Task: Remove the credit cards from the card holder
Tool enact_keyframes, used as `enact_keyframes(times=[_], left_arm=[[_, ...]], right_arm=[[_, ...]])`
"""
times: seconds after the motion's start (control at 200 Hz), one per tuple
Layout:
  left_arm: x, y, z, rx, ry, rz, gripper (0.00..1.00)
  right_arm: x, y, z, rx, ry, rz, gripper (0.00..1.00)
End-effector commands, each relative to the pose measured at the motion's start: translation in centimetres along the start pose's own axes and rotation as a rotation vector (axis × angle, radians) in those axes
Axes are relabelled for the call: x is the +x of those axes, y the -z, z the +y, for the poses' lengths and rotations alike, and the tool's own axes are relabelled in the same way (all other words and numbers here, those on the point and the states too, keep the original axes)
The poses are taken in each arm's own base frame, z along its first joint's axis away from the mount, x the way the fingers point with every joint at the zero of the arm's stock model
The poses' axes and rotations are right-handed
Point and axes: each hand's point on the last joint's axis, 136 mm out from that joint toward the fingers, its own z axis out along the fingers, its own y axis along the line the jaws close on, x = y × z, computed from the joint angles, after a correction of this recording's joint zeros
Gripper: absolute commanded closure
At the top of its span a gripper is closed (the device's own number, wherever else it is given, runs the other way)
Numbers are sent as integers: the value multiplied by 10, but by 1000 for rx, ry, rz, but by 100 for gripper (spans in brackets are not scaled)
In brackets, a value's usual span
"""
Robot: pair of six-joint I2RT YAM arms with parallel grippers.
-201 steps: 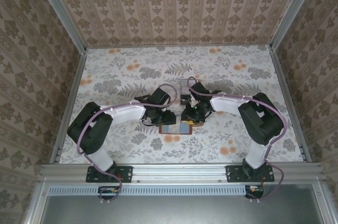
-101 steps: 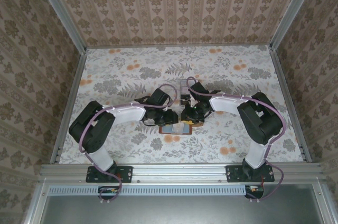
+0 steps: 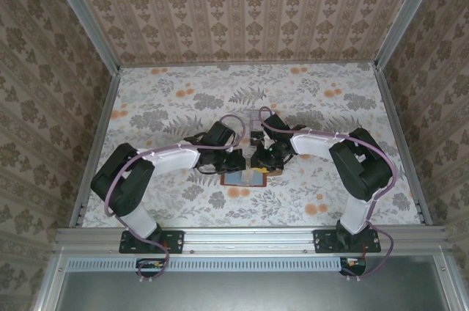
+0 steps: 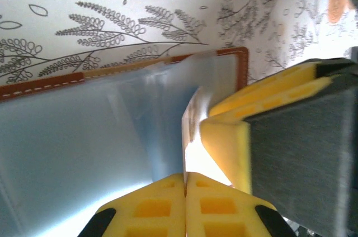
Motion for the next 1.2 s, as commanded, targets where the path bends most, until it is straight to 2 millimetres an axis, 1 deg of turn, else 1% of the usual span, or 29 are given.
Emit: enact_keyframes(times=[0.0,0.165,0.345,0.385,0.48,0.59,0.615,0.655,0.775,0.85,1.025,1.19], left_arm=[[-1,17,6,-48,-18,-21,95],[-5,32,4,-70,-44,-35,96],[-11,41,0,-103,-109,-30,96],[-13,42,3,-127,-119,-25,97],[-23,48,-1,-163,-193,-31,98],[-37,49,-14,-136,-350,-39,98],[-40,50,-19,-129,-391,-38,99],[-46,51,-25,-124,-462,-33,99],[-62,56,-37,-169,-668,-2,100],[-74,58,-42,-208,-755,12,100],[-100,60,-66,-192,-979,6,100],[-115,63,-90,-153,-1180,-3,100]], right_arm=[[7,3,-8,51,-5,14,71],[3,16,3,36,17,-15,68],[-3,42,13,20,40,-69,67],[-4,47,13,18,44,-80,67],[-8,61,11,18,45,-106,66],[-16,72,6,5,39,-131,66],[-13,74,2,16,30,-118,66],[-15,79,-2,19,25,-122,66],[-20,92,-11,28,17,-143,66],[-23,101,-18,47,15,-156,66],[-29,122,-27,55,4,-188,66],[-29,138,-36,53,-16,-214,66]])
